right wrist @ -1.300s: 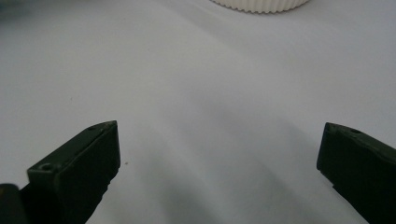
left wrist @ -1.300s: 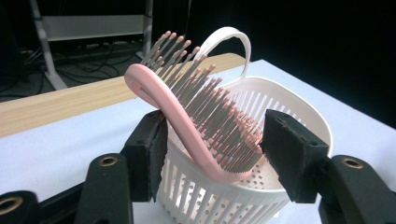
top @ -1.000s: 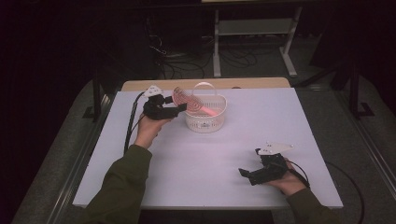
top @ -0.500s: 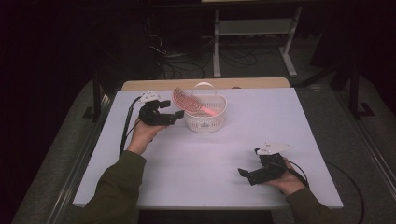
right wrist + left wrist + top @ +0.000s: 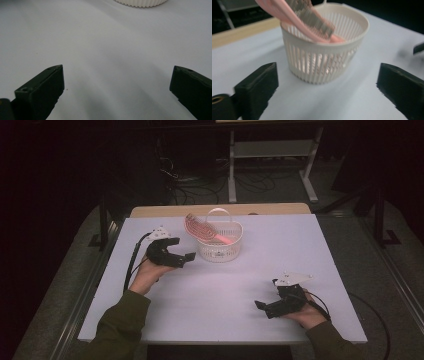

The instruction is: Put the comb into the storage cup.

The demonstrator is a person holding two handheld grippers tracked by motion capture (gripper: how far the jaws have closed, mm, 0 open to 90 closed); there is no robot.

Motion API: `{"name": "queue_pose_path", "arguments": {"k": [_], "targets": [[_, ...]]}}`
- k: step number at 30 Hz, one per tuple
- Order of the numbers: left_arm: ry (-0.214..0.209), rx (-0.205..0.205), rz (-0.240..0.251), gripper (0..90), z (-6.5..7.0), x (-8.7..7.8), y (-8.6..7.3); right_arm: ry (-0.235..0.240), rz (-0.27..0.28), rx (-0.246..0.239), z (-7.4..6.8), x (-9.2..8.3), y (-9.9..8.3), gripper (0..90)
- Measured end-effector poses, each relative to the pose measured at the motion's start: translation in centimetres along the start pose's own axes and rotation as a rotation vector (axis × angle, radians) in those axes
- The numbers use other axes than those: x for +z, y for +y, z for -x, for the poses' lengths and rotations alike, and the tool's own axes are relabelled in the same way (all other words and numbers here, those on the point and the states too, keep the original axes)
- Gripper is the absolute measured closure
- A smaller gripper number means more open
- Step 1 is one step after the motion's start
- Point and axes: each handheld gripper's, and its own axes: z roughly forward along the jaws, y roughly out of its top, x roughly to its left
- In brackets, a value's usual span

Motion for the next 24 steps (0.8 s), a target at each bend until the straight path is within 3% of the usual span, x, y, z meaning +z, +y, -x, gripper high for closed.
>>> {"name": "queue_pose_path", "arguments": {"k": [15, 24], "targets": [[-0.003, 0.039, -0.047, 0.0, 1.4, -3.1, -3.2, -0.005, 0.001, -0.008, -0.1, -0.1, 0.0, 0.0], [-0.008, 0.046, -0.072, 0.0, 2.3, -4.0, -4.8, -0.006, 0.001, -0.009, -0.1, -0.1, 0.0, 0.0]]}}
